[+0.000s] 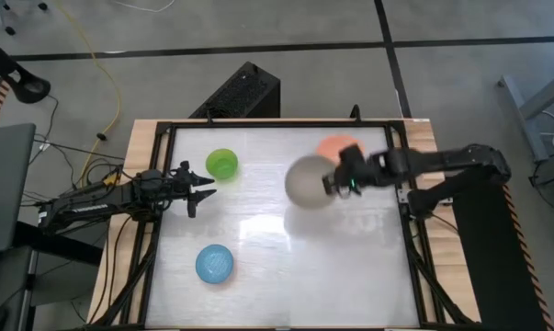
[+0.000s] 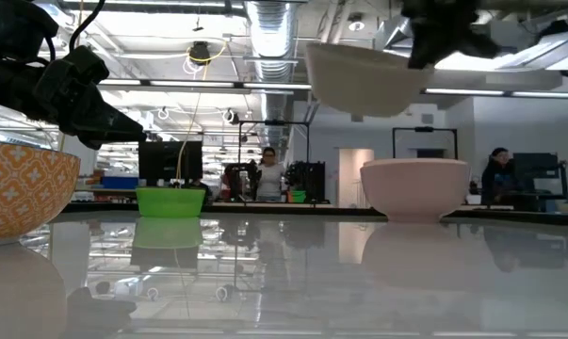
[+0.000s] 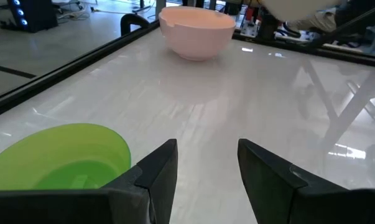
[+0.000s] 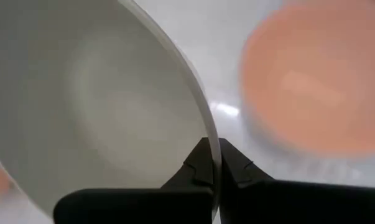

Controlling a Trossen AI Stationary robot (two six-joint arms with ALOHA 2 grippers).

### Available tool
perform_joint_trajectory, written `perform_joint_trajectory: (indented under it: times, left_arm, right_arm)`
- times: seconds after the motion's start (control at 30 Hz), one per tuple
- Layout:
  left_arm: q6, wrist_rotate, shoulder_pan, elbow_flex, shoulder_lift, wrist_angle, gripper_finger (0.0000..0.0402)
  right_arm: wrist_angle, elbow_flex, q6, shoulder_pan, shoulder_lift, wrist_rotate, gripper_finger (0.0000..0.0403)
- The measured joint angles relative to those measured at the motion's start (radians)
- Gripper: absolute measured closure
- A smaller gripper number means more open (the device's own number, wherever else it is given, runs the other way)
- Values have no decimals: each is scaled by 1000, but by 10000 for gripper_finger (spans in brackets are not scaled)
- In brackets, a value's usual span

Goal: Nest bowls inside each other
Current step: Stack the gray bowl on top of the orange bowl

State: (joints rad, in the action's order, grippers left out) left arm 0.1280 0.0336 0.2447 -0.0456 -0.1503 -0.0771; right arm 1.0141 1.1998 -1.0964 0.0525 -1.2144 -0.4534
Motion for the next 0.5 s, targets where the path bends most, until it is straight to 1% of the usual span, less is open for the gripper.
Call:
perform_joint_trajectory:
  times: [0.07,0.2,0.27,0.4,0.5]
  left_arm:
    - [0,0,0,0,0,0,244]
    - [0,0,0,0,0,0,244]
    - [0,0,0,0,0,0,244]
    - [0,0,0,0,0,0,244]
    - [0,0,0,0,0,0,244]
  right_arm:
    - [14,20,71,-115,0,21,391]
    - [12,28,211,-346,-1,141,391]
    - [28,28,259,-443,-1,191,391]
    - [80,28,314,-584,-1,242,391]
    - [114,28,339,-649,-1,262,391]
